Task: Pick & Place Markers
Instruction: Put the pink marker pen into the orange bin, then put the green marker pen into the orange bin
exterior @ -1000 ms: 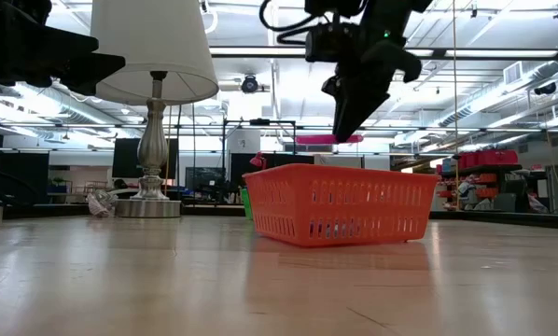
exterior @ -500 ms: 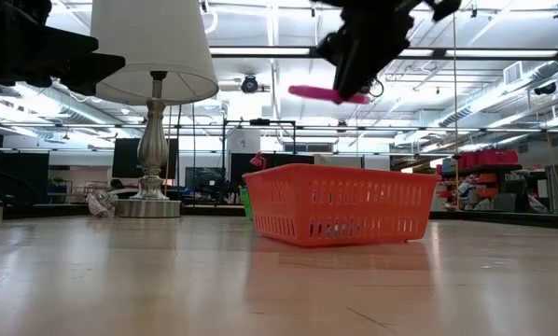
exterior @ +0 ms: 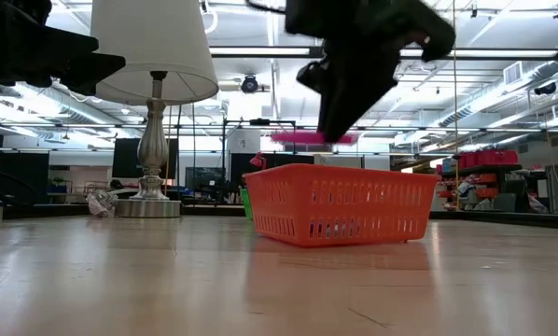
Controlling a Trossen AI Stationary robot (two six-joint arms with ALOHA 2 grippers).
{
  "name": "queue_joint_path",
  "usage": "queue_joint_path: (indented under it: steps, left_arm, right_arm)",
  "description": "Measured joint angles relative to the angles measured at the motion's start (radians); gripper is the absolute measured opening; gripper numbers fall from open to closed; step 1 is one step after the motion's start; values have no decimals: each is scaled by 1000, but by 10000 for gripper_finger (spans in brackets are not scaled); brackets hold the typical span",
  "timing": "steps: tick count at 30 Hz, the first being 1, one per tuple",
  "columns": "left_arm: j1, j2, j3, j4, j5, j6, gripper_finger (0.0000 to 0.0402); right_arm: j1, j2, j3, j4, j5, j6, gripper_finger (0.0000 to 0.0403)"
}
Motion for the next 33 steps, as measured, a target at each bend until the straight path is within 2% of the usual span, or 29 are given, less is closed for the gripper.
queue_joint_path:
  steps: [6, 14, 18, 23, 33]
  left_arm:
    - [0, 0, 0, 0, 0, 0, 273]
    - [1, 0, 0, 1, 0, 0, 273]
    - [1, 0, 0, 0, 0, 0, 273]
    - [1, 0, 0, 0, 0, 0, 273]
    - [1, 0, 0, 0, 0, 0, 273]
  right_arm:
    - [0, 48, -42, 61, -8, -8, 30]
    - [0, 48, -148, 198, -16, -22, 29]
    - [0, 48, -163, 206, -15, -53, 32]
    - [-1, 47, -163, 203, -15, -71, 62]
    - [-1, 47, -163, 202, -17, -116, 155]
